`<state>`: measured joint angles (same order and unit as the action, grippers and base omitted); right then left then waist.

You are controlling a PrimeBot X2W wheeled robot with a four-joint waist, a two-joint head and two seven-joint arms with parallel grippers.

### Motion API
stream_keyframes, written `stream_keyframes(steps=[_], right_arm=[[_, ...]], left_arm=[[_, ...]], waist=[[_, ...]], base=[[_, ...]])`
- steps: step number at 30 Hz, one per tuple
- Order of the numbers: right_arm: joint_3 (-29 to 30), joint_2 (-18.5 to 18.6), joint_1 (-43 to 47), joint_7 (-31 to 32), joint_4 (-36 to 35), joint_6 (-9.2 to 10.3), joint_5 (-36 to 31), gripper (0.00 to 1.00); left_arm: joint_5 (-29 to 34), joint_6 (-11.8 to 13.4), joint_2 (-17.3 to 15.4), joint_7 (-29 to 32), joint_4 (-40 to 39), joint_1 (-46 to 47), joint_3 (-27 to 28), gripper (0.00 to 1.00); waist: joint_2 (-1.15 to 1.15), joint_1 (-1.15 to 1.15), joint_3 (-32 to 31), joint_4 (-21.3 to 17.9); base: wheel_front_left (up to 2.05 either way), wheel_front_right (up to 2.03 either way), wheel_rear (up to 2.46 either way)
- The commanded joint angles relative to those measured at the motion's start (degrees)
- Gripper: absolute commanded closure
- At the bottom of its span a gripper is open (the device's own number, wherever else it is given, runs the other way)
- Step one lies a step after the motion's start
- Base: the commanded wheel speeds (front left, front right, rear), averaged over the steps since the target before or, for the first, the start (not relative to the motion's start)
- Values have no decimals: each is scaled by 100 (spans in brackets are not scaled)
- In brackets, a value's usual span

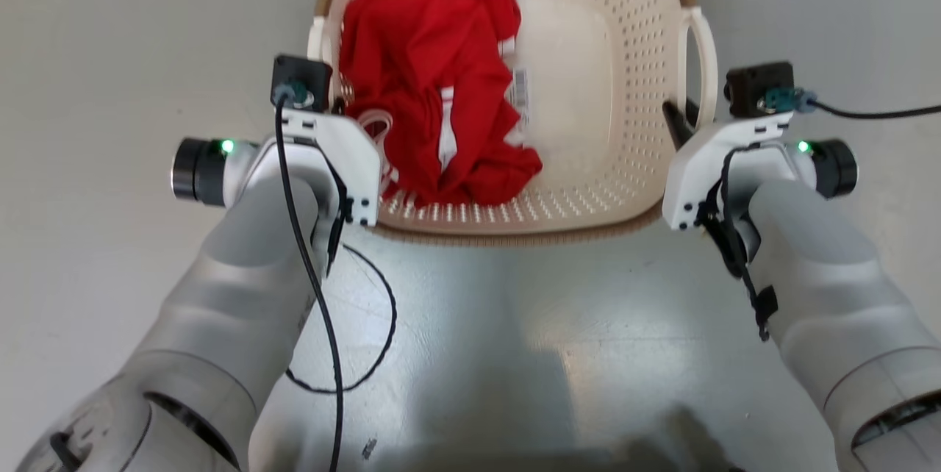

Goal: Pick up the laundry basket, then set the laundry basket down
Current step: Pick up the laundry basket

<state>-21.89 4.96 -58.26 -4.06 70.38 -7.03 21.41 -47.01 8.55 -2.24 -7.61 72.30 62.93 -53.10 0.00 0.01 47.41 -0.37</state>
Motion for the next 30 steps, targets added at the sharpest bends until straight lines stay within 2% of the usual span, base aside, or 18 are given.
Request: stream_keyframes(steps=[1, 8, 21, 30], right_arm=[[-207, -208, 380, 71, -92, -46, 42, 100], [-439, -208, 766, 298, 34, -46, 256, 100], [-855, -208, 1821, 751, 151, -46, 678, 100], [-1027, -208, 2250, 1040, 148, -46, 906, 100]], left_arm=[[-25, 30, -64, -69, -98, -121, 0, 100], [-209, 55, -64, -7, -111, -558, -84, 100], [-603, 115, -64, 219, -355, -1732, -401, 100], [-802, 123, -64, 333, -431, -2249, -598, 100]], waist=[[0, 0, -225, -24], [0, 0, -904, -29], [0, 0, -2591, -67], [0, 0, -3331, -130]], base=[[0, 0, 0], [0, 0, 0], [0, 0, 0], [0, 0, 0]])
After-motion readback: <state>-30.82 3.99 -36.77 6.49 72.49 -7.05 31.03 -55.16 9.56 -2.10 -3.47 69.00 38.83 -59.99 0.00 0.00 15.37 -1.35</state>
